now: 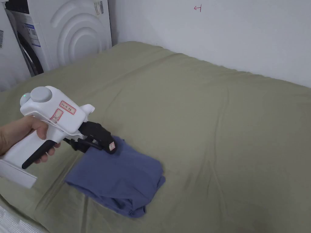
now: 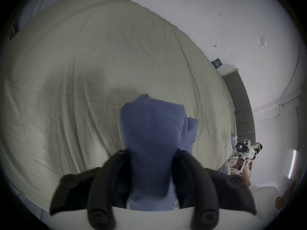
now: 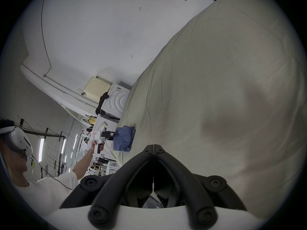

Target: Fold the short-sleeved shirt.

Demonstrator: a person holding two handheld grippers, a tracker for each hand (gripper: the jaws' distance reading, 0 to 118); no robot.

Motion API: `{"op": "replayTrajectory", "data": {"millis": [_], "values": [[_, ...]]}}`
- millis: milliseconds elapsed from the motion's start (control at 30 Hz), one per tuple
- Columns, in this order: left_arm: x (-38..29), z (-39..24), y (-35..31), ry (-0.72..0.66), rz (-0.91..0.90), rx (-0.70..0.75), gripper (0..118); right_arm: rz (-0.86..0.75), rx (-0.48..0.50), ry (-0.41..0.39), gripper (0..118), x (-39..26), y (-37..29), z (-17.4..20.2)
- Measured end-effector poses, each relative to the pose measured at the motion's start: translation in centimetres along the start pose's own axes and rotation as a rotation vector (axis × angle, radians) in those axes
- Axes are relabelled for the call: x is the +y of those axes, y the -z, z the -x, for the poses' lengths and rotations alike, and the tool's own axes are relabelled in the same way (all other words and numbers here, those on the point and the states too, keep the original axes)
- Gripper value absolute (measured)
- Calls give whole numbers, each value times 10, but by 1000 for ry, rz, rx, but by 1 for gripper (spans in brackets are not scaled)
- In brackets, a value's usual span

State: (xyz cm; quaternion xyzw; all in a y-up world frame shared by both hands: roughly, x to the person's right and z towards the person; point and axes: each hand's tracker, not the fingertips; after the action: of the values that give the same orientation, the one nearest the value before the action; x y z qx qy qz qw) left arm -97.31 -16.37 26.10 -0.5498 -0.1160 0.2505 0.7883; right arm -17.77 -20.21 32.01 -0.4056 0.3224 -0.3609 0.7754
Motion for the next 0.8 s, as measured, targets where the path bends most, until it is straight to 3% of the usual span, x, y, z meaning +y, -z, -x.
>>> {"op": "replayTrajectory", "data": {"millis": [267,333,367,400,433,467,600,633,700,800], "values": [[-20,-39,-20,28,-49,25,116,-14,12,-49,0,6,-21,7],[-29,-53,-29,5,-129,32,107,-31,32,-56,0,8,-30,10],[-32,-60,-32,-7,-144,14,76,-37,38,-64,0,8,-34,12],[-40,-69,-32,-4,-175,-16,17,-47,36,-86,0,8,-39,16],[-46,-85,-32,47,-199,33,0,-53,34,-105,0,9,-45,20],[-48,-98,-32,85,-257,81,0,-50,37,-120,0,10,-49,22],[-80,-167,-16,77,-351,-1,0,-119,-56,-230,0,11,-71,45],[-87,-194,-14,156,-399,82,0,-147,-117,-276,0,12,-75,53],[-106,-251,0,209,-461,80,0,-204,-252,-354,0,14,-81,68],[-139,-327,17,345,-651,200,0,-324,-496,-536,0,13,-84,99]]}}
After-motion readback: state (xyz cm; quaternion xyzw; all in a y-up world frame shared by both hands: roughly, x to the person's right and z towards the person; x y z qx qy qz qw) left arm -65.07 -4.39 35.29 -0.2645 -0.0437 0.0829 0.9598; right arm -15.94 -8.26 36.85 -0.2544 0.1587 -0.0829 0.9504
